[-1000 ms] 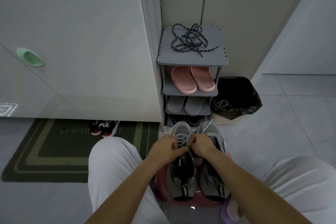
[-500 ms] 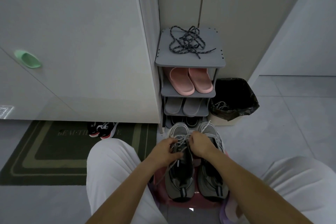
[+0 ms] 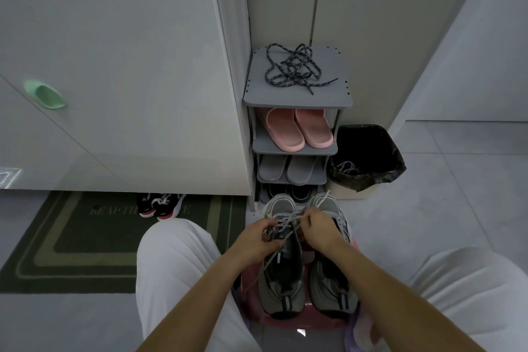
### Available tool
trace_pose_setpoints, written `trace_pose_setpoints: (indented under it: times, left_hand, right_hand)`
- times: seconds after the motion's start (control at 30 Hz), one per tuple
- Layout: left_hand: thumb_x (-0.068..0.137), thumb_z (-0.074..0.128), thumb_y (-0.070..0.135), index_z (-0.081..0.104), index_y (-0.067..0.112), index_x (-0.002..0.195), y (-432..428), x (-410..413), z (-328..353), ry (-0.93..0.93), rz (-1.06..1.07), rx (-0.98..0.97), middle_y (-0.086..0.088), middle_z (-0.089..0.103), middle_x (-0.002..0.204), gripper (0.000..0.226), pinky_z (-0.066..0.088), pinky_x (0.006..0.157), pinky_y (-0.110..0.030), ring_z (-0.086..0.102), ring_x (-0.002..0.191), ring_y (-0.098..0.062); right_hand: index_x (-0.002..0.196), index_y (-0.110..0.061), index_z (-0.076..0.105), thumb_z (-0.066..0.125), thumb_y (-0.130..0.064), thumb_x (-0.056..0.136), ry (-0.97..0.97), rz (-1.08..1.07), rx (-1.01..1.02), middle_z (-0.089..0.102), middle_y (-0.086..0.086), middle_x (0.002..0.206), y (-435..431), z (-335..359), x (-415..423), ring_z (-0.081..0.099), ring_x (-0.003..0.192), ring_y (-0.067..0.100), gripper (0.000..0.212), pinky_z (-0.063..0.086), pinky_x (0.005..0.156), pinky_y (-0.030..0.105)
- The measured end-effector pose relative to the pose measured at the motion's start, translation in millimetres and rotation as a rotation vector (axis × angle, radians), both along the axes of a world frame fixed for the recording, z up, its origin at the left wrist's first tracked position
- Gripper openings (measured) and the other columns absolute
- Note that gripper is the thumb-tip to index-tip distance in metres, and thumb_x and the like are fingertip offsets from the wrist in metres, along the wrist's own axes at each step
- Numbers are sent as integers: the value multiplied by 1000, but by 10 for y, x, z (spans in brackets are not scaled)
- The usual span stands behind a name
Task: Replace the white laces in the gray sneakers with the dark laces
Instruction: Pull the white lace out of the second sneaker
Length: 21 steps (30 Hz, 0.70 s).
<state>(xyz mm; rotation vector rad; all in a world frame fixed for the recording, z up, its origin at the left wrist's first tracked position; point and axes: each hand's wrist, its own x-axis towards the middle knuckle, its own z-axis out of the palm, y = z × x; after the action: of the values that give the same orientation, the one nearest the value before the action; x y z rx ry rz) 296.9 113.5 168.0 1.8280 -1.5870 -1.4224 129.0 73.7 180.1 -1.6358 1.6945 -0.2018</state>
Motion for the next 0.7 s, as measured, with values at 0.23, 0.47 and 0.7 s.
trace_pose_setpoints:
  times: [0.23, 0.47, 0.7]
  left_hand:
    - [85, 68, 24, 44, 21, 137, -11, -2, -18, -27, -6, -15, 0, 56, 127, 57, 46, 77, -13, 57, 96, -6]
    - [85, 68, 27, 44, 23, 137, 6, -5, -21, -37, -4, -23, 1, 53, 131, 58, 47, 82, -19, 54, 103, -8]
    - [85, 68, 24, 45, 21, 137, 20, -19, -10, -38, 10, -30, 2, 52, 132, 56, 48, 89, -22, 54, 104, -8]
  right_hand:
    - [70, -13, 47, 53, -24, 93, 55, 97, 24, 55, 10, 85, 45, -39, 0, 57, 85, 27, 27, 44, 75, 32]
    - [99, -2, 52, 36, -25, 98, -151, -178, 75, 67, 16, 91, 26, -123, -64, 64, 83, 29, 28, 54, 78, 44]
    - [84, -3, 62, 62, -26, 89, -84, -31, 60, 53, 1, 74, 41, -98, -52, 53, 78, 17, 24, 37, 67, 23]
